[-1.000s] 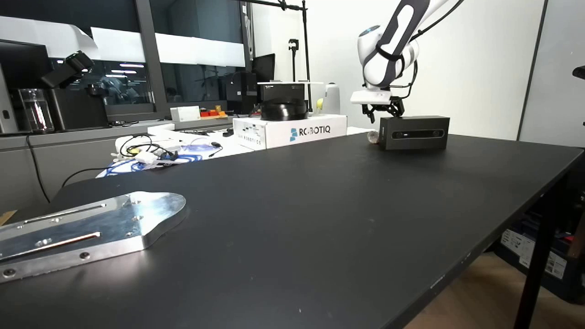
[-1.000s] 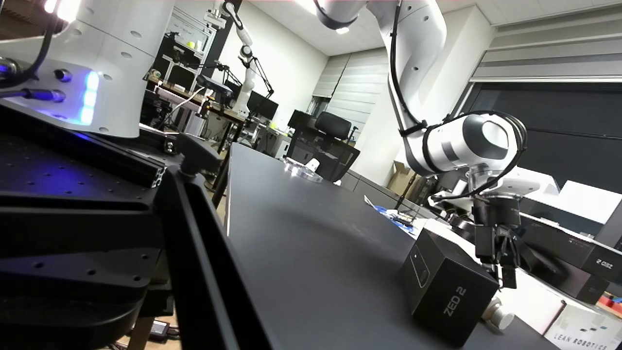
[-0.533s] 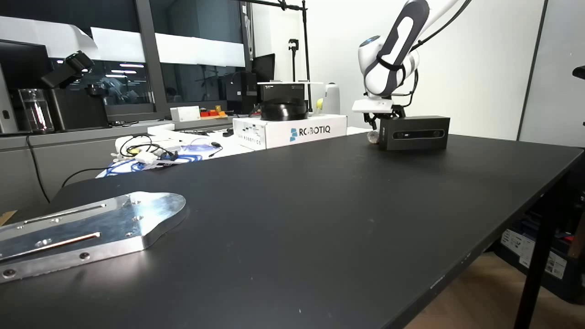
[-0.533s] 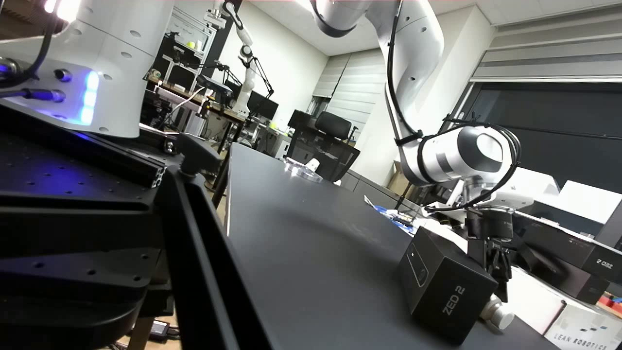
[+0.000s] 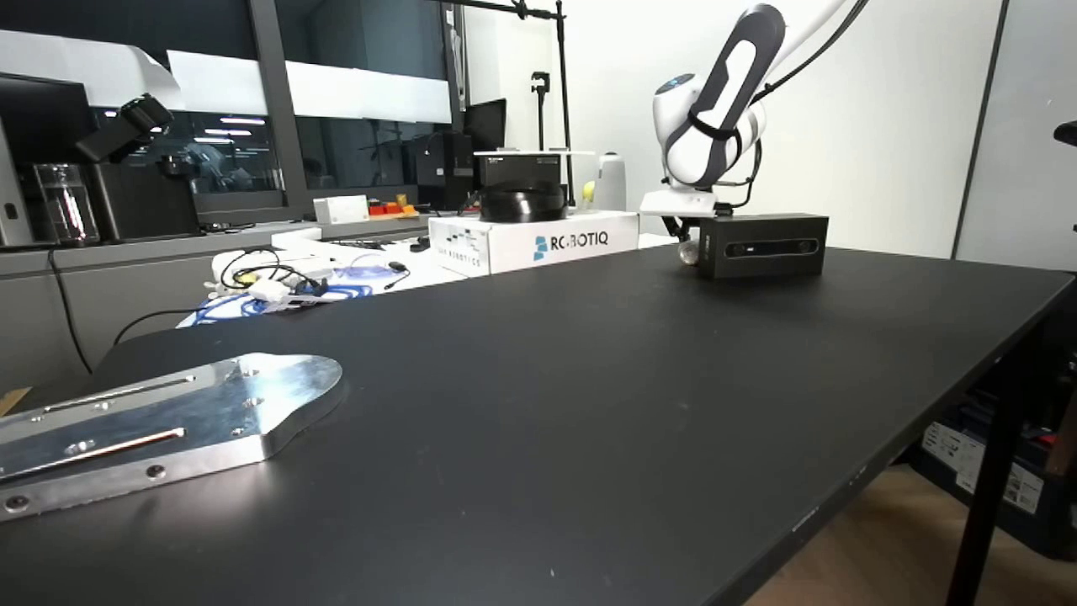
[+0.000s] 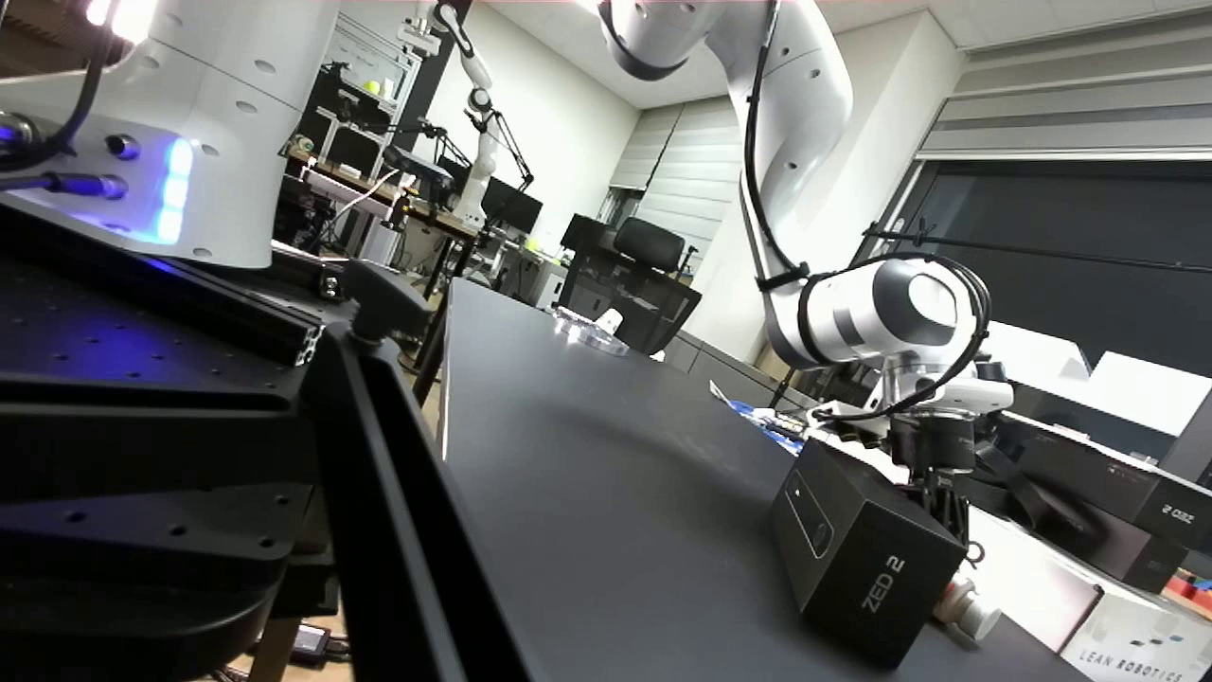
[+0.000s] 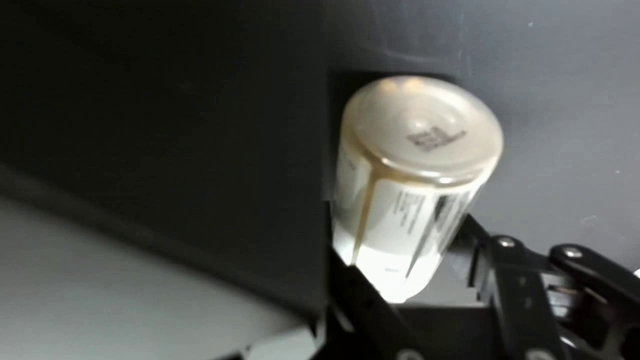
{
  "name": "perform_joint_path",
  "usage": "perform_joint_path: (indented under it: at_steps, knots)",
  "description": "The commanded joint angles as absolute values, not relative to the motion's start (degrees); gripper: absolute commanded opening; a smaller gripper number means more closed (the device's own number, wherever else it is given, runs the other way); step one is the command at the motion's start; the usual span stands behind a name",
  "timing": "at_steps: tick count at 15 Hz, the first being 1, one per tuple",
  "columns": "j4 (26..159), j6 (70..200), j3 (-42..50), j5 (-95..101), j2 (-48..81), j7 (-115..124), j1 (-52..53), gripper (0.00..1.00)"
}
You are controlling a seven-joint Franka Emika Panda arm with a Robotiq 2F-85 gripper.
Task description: Place the white bottle upside down on top of the black box
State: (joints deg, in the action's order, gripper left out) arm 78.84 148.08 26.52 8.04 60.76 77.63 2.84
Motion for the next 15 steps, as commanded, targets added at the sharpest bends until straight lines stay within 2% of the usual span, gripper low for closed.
perform_joint_path:
  at_steps: [1,7,15]
  knots:
    - [78.8,148.9,26.3,8.3,60.1,78.7,3.5,0.31]
    - [80.7,150.9,25.5,7.8,55.7,78.3,6.2,0.31]
    - [90.5,157.8,25.5,9.3,43.6,77.6,13.6,0.31]
